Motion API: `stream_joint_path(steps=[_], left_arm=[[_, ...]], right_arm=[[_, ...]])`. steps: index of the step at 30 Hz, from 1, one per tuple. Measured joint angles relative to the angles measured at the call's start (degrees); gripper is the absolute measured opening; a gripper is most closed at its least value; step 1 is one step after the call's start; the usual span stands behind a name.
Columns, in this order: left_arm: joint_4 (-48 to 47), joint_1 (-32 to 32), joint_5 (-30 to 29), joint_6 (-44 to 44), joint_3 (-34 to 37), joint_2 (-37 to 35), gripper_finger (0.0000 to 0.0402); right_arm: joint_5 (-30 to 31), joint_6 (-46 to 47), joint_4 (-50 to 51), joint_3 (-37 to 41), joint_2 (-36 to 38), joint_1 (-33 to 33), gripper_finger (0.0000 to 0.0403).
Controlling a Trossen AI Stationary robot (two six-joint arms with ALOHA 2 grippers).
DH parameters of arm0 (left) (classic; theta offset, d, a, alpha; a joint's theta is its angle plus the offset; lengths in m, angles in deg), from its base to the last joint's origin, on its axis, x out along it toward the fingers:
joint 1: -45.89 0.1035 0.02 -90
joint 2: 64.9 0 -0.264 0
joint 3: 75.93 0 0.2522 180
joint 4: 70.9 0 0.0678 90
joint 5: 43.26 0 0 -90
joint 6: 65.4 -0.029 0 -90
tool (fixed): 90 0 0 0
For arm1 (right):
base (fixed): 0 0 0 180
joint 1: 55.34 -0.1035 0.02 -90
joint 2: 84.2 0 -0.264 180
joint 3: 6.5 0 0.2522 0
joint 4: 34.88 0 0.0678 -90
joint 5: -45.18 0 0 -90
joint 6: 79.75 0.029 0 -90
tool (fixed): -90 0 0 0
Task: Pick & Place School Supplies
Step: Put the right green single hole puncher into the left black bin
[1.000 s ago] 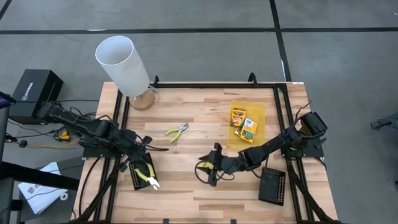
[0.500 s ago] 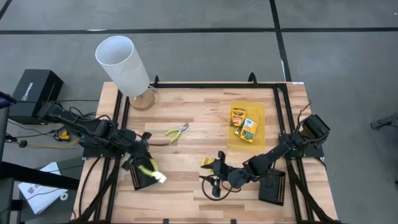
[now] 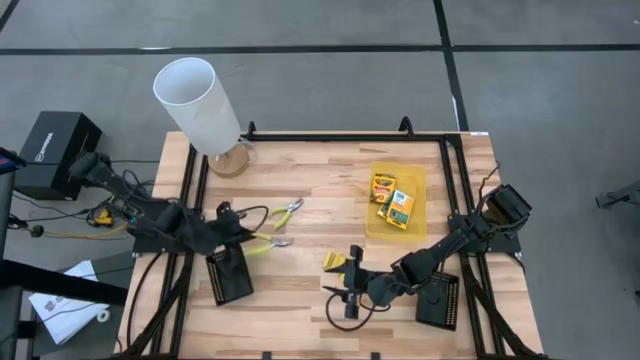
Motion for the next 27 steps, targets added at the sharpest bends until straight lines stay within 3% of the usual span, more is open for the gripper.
stream_joint_path(steps=[4,11,20,27], left_arm=[[2.0,-4.5,-9.7,11.5,0.0,7.3,0.0019],[9.7,-9.4,-23.1,26.1,-0.4,20.1,0.0019],[9.5,-9.5,-24.5,33.1,-6.7,29.9,0.0019],[4.7,-9.1,-22.9,30.3,-11.4,29.9,0.0018]], right_arm=[[-0.7,-0.7,2.1,0.0,0.0,-0.1,0.0186],[-7.4,-0.8,7.1,0.0,0.0,-0.5,0.0186],[-7.7,-6.4,11.4,0.0,0.0,-3.9,0.0186],[-7.7,-10.3,11.4,0.7,1.7,-6.7,0.0186]])
